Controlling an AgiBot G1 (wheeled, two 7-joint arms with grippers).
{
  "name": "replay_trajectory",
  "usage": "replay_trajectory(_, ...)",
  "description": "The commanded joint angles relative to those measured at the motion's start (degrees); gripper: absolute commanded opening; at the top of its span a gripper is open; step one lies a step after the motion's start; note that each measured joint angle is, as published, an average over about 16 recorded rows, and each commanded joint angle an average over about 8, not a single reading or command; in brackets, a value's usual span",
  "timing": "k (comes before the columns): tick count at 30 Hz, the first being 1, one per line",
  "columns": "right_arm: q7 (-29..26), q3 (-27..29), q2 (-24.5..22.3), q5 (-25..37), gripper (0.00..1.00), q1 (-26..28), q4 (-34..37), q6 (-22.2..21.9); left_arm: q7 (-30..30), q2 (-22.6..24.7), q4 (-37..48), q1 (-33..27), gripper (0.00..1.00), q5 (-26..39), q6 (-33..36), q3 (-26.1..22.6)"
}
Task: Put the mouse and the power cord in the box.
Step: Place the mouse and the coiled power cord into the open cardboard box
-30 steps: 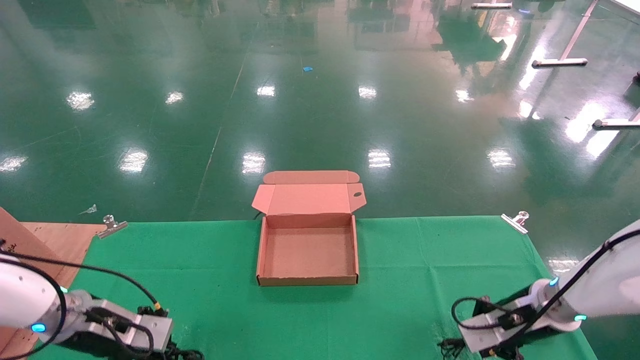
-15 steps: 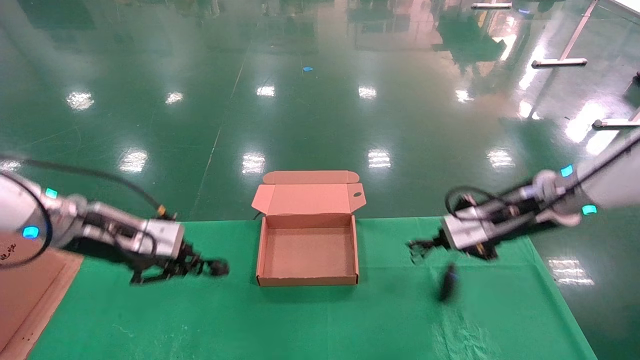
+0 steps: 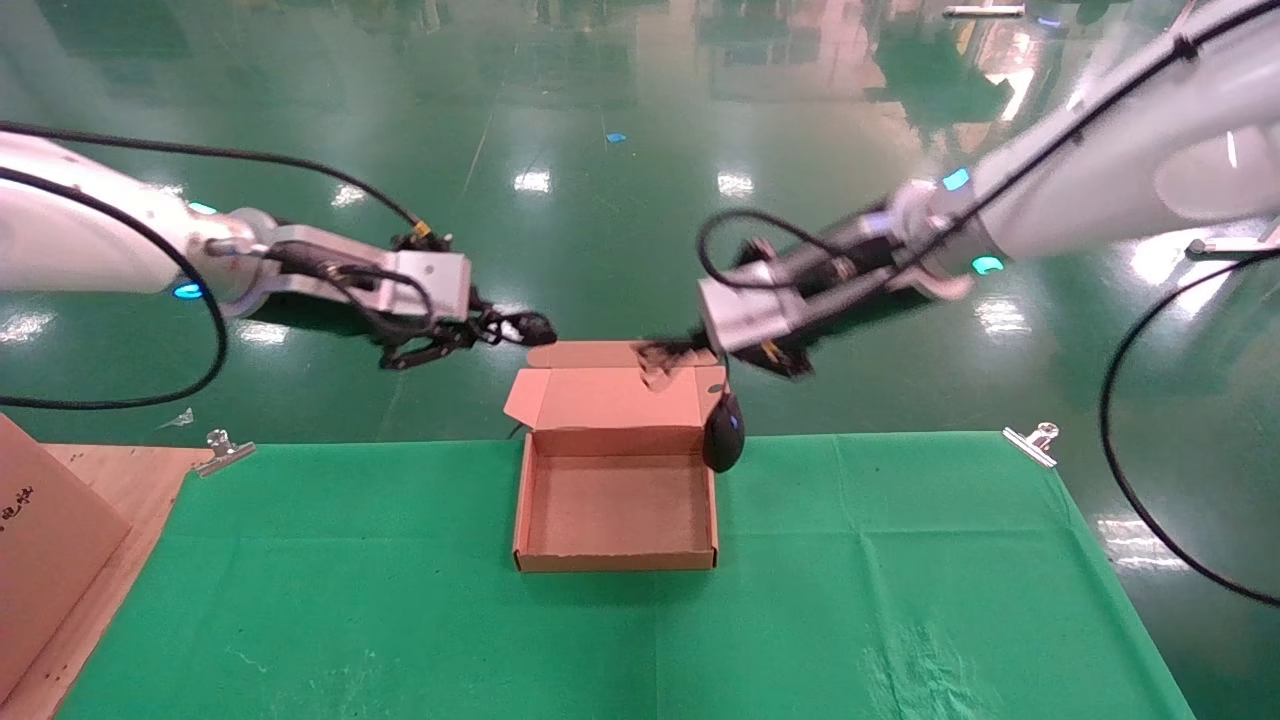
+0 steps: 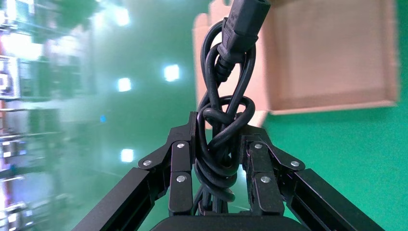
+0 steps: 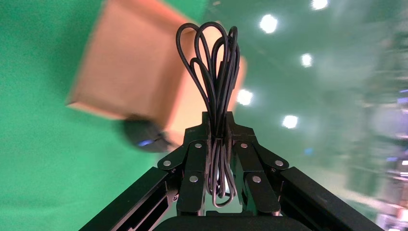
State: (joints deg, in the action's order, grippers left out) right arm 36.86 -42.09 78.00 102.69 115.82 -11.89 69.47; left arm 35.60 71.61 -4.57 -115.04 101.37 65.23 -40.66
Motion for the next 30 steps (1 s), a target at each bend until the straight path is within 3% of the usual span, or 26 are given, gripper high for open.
replay_trajectory(1, -1.17, -0.06, 0.43, -0.79, 0.0, -0.16, -2.73, -0.86, 0.4, 0.8, 0.12, -0.29, 0.0, -0.3, -2.89, 0.3)
replay_trajectory(8, -5.01, -2.8, 0.15, -3.24, 0.0, -1.73, -8.35, -6.75, 2.44, 1.37, 1.28, 0.15, 0.0, -1.53, -3.6, 1.14)
replay_trajectory(12, -6.44, -4.22, -0.13, -4.33, 0.0, -1.39, -8.87, -7.18, 5.02, 2.08, 1.39, 2.38, 0.0, -2.01, -4.92, 1.44)
replay_trajectory(20, -7.04, -6.04, -0.68, -6.92, 0.0, 1.2, -6.9, 0.85, 14.78, 5.96, -3.99, 12.09, 0.0, -4.66, -17.26, 2.79)
replay_trajectory(25, -5.45, -6.26, -0.97, -8.64, 0.0, 2.26, -4.31, 5.42, 12.01, 7.22, -11.66, 19.7, 0.0, -9.27, -27.6, 2.58)
replay_trajectory(30, -3.62, -6.19, -1.19, -9.89, 0.0, 2.4, -2.26, 7.58, 5.18, 7.32, -19.1, 25.47, 0.0, -13.03, -32.06, -2.66)
